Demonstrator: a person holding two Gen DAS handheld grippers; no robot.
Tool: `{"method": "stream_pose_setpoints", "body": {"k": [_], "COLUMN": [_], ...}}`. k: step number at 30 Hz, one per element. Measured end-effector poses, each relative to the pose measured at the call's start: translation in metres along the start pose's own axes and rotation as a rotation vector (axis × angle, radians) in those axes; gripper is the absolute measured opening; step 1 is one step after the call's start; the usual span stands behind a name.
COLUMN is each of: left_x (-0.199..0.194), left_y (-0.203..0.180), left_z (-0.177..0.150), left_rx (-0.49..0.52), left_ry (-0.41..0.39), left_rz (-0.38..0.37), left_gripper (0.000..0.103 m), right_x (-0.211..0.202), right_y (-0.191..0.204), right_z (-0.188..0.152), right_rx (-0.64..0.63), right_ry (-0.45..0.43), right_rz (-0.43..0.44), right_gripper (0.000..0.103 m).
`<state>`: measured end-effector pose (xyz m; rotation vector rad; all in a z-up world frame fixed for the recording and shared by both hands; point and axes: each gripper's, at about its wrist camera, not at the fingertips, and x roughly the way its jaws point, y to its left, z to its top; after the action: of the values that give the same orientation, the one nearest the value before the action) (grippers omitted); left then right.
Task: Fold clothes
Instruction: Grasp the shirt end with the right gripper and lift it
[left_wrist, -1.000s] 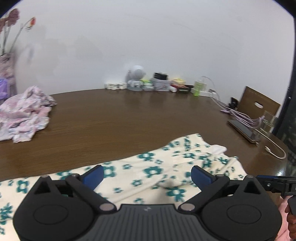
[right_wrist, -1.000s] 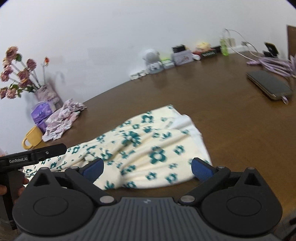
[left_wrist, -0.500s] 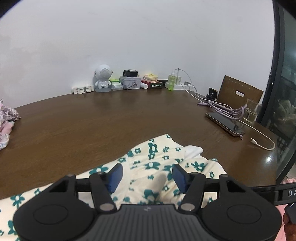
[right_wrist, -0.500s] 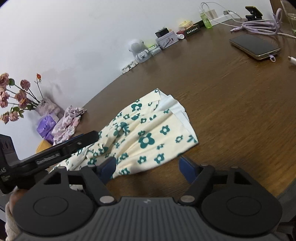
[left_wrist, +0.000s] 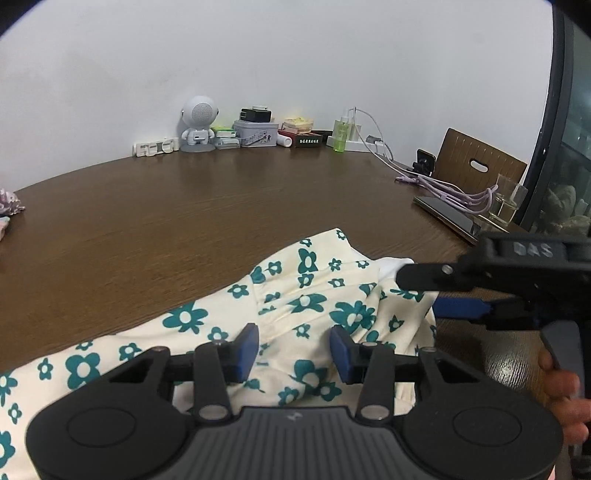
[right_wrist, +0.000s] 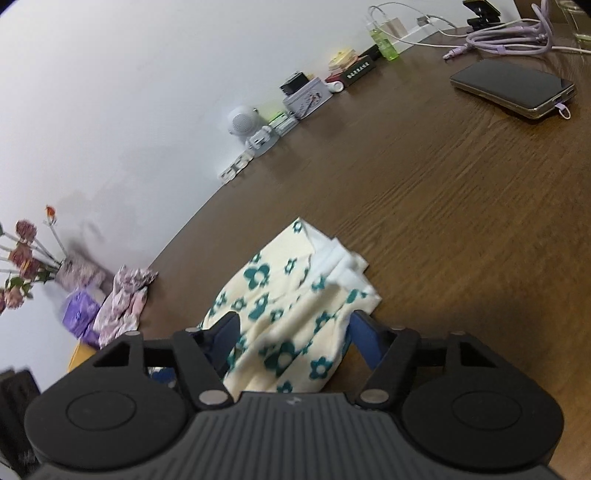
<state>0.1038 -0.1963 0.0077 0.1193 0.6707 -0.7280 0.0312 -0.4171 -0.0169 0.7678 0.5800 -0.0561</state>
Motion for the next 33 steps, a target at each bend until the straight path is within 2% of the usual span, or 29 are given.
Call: {"method": "stream_pose_setpoints", "body": {"k": [7, 13, 16, 21, 33], "left_x": [0.000, -0.002, -0.003, -0.004, -0.002], "left_y": [0.002, 0.008, 0.010, 0.012, 0.015], "left_z": [0.000, 0.000, 0.000, 0.000, 0.001], "left_rx": [-0.016, -0.037, -0.043, -0.054, -0.071], "left_ry": [-0.005, -0.010, -0.012, -0.015, -0.018], "left_rz": [-0.012, -0.037, -0.046, -0.058, -0.066], "left_gripper": [0.042, 0.042, 0.042, 0.042, 0.043], "right_x": [0.020, 0.036, 0.040, 0.040, 0.042], "right_y": [0.012, 0.031, 0.033, 0.029, 0.035], "right_z": [0.014, 0.018, 0.018, 0.018, 0.008], "right_rx": [-0.005, -0.045, -0.047, -0.036, -0.174], "right_ry": [0.017, 0.014, -0.004, -0.020, -0.053], "right_rz": [-0.082, -0.163, -0.189, -0.175, -0.170], "right_gripper": [0.052, 0.050, 0.044, 0.043, 0.044]}}
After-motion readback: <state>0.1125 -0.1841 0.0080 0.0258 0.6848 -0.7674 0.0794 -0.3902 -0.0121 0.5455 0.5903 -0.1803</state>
